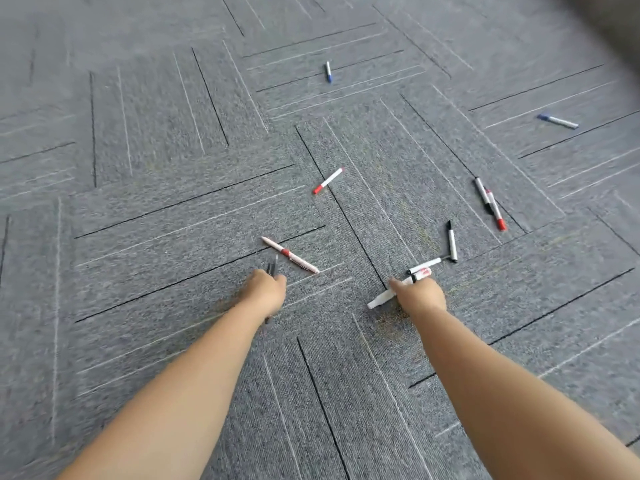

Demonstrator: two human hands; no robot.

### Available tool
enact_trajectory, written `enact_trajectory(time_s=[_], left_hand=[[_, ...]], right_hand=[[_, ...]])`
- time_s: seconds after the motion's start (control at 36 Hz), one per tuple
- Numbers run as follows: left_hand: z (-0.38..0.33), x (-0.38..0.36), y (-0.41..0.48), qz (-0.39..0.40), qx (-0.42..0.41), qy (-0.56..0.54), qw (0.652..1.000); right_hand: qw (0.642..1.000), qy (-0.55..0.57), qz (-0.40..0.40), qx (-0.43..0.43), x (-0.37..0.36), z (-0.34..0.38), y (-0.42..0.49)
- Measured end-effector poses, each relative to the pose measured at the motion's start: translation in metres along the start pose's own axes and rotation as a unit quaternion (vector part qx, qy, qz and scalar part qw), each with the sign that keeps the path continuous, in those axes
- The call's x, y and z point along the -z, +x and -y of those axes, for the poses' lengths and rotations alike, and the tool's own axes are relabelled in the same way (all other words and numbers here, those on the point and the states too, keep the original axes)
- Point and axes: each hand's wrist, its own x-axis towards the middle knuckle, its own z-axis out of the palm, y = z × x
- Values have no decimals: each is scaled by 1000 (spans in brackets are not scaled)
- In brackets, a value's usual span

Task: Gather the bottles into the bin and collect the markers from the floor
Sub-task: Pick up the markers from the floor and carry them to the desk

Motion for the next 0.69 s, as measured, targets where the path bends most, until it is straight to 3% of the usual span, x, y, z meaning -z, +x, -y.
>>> enact_trajectory(time_s=[0.19, 0.33, 0.53, 0.69], left_hand=[[-32, -2, 11, 5, 21, -97, 995], [-56, 0, 19, -8, 39, -209, 977], [-68, -8, 32, -31, 82, -149, 985], [-69, -17, 40, -42, 93, -99, 990]], right_hand=[[997, 3, 64, -29, 1, -1, 6], [995, 64, 45, -64, 11, 4, 7], [986, 162, -12, -29, 15, 11, 28], [992, 120, -26, 32, 16, 20, 48]])
